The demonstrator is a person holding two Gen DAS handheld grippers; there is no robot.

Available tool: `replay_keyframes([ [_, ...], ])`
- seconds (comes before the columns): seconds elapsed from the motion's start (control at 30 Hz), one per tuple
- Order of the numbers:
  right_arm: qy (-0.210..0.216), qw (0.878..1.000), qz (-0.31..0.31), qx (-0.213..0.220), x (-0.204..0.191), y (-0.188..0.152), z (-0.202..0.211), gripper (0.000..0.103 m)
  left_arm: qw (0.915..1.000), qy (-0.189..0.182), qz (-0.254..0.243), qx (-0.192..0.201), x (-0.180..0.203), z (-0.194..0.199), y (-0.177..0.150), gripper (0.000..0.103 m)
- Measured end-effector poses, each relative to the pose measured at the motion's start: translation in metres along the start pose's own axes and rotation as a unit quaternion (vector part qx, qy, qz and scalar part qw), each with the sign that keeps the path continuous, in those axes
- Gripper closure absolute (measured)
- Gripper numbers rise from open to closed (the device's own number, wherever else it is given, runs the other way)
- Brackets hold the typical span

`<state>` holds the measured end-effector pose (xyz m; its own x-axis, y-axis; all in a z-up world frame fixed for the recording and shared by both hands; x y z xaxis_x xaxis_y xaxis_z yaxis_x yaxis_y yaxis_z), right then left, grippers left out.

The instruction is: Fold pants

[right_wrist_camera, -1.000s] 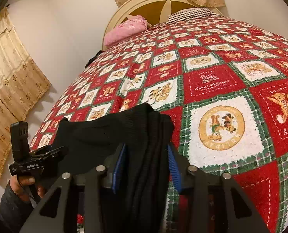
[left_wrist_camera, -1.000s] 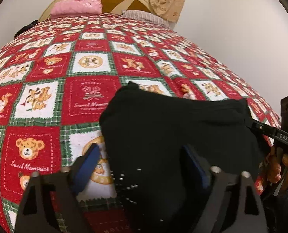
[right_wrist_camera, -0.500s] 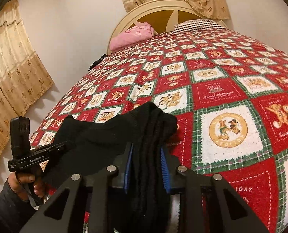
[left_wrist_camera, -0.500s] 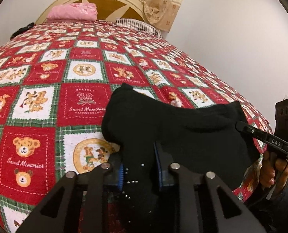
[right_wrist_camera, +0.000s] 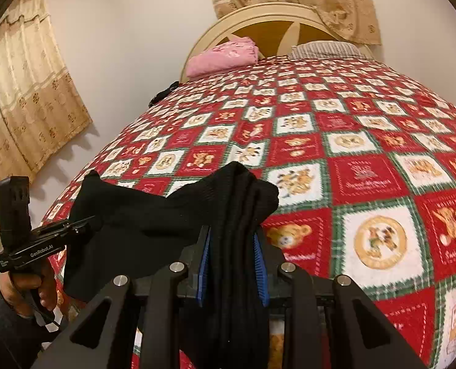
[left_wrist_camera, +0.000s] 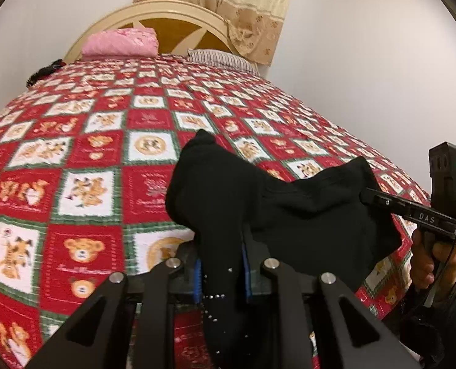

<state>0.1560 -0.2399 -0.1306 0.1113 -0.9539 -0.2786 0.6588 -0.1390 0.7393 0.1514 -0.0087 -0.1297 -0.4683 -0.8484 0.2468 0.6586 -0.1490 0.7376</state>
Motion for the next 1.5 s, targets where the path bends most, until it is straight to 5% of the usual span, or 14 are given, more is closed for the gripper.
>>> replay_keyframes([
  [0.47,0.036,0.998,0.051,-0.008,-0.059,0.035,-0.035,0.077,0.9984,0.044,0.022,0.028,-0.038,0.035,0.007,0.083],
  [1.17,0.118,0.984,0.124,-0.057,-0.184,0.069,-0.155,0.077,0.9835,0.142,0.106,0.038,-0.161,0.078,-0.009,0.083],
  [1.5,0.113,0.983,0.115,-0.085,-0.183,0.063,-0.195,0.077,0.9816,0.146,0.123,0.014,-0.185,0.061,-0.024,0.083],
])
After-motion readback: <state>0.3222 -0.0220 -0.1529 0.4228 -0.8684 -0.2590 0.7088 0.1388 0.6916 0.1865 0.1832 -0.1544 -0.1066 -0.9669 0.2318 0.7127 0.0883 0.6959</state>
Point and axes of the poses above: each gripper's, at about its wrist camera, not at the fingertips, and z roughly against the way its jaws point, x to its right, y to its top, the point moved 2 cm from there along -z, roughly the way its jaws point, and after that the axes turned 2 degrees about y, right-handed, at the moved point
